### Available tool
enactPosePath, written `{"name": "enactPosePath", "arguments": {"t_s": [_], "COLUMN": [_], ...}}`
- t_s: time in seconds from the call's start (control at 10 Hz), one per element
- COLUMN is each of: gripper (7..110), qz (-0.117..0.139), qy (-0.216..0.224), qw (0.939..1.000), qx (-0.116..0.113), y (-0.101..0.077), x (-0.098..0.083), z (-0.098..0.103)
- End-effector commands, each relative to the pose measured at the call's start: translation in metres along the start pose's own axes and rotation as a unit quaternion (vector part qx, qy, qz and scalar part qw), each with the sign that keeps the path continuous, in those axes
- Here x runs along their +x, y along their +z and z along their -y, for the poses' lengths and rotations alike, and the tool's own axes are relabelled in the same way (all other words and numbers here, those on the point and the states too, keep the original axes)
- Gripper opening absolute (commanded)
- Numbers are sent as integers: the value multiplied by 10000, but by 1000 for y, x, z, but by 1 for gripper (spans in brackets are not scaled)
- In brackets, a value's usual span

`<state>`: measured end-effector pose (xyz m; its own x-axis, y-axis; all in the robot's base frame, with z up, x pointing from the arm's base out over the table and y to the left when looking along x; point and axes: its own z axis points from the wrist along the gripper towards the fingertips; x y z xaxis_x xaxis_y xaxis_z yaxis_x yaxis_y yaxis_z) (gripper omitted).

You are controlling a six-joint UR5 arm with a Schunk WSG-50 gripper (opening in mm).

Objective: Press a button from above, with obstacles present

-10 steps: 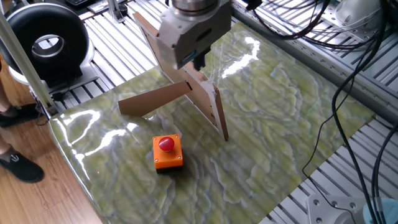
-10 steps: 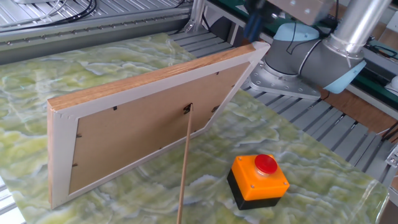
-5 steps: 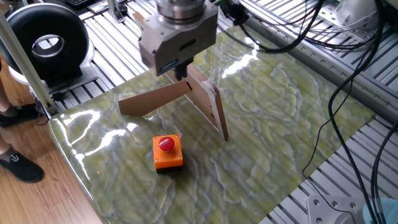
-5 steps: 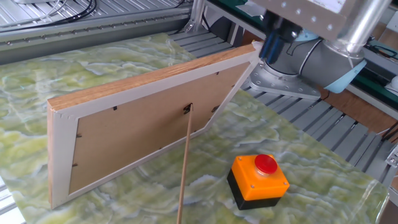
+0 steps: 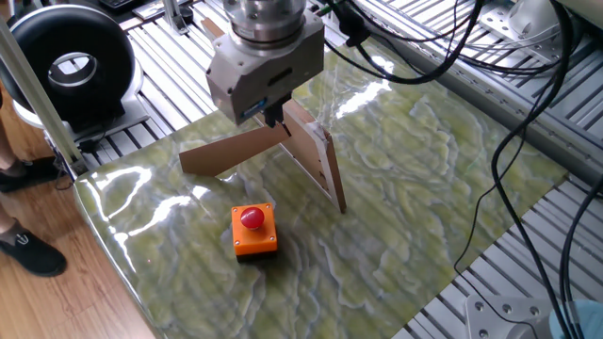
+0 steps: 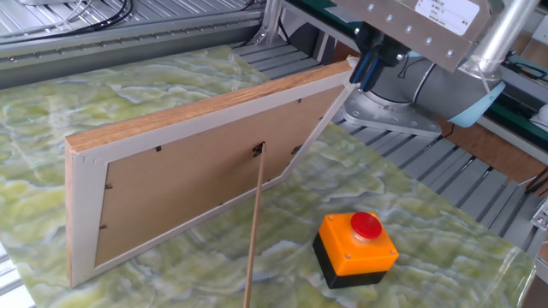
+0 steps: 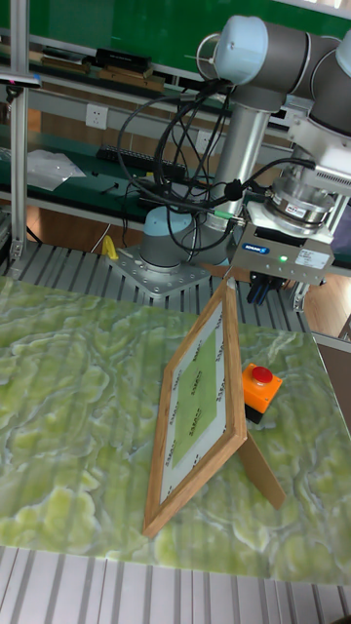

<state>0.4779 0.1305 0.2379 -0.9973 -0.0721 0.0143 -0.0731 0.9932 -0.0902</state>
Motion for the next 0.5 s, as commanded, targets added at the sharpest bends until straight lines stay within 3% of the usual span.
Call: {"name": "enactPosePath", "arguments": {"t_s": [0.0, 0.2, 0.4], "gripper": [7, 7, 7], "qz": [161, 20, 70], "qy": [-467, -489, -543], "qw": [9988, 9987, 9985], "qx": [4, 142, -14], "y": [0, 0, 0], "x": [-8, -1, -3], "z": [-1, 6, -2]}}
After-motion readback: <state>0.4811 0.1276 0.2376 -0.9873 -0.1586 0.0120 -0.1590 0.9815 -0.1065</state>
